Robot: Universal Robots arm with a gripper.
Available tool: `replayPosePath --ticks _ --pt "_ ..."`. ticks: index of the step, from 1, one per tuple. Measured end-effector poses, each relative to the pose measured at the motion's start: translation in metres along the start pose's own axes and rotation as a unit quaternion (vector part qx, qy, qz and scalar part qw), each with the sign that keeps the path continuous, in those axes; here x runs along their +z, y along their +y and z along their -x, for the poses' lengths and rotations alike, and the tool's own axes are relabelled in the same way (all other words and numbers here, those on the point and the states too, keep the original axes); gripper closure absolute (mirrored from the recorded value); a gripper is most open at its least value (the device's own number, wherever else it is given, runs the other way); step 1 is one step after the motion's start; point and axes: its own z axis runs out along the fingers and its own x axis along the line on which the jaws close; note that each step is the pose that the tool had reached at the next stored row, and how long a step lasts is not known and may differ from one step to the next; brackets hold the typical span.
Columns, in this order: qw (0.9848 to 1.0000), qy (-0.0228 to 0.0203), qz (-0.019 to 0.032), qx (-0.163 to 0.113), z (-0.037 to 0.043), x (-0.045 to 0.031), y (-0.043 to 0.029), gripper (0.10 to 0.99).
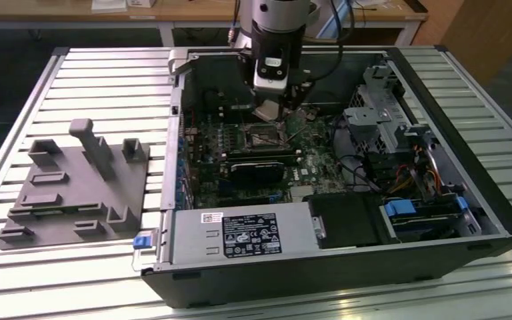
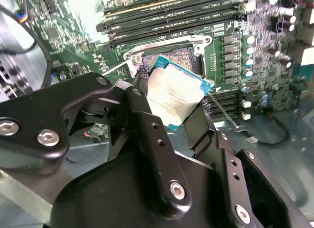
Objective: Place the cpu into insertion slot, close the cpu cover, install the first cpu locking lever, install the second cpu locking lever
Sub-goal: 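Place the cpu into insertion slot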
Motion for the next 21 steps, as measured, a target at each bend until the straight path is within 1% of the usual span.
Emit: replayPosePath --ticks 2,5,8,11,14,16,19,21 --pt "0.9998 -0.0011 0.0002 0.018 0.0 0.001 -0.0001 0.545" --pt "0.999 -0.003 0.0005 0.046 0.0 0.0025 -0.0002 0.545" --pt "0.9974 -0.0055 0.0006 0.071 0.0 0.0036 -0.0002 0.545" --pt "0.9953 -0.0082 0.0006 0.096 0.0 0.0045 -0.0003 0.545" --pt "0.9926 -0.0112 0.0004 0.121 0.0001 0.0052 -0.0003 0.545" --pt "0.9904 -0.0131 0.0003 0.137 0.0001 0.0058 -0.0004 0.545" --pt "0.9868 -0.016 0.0 0.161 0.0001 0.0065 -0.0004 0.545" --pt "0.984 -0.0183 -0.0006 0.177 0.0001 0.0071 -0.0005 0.545"
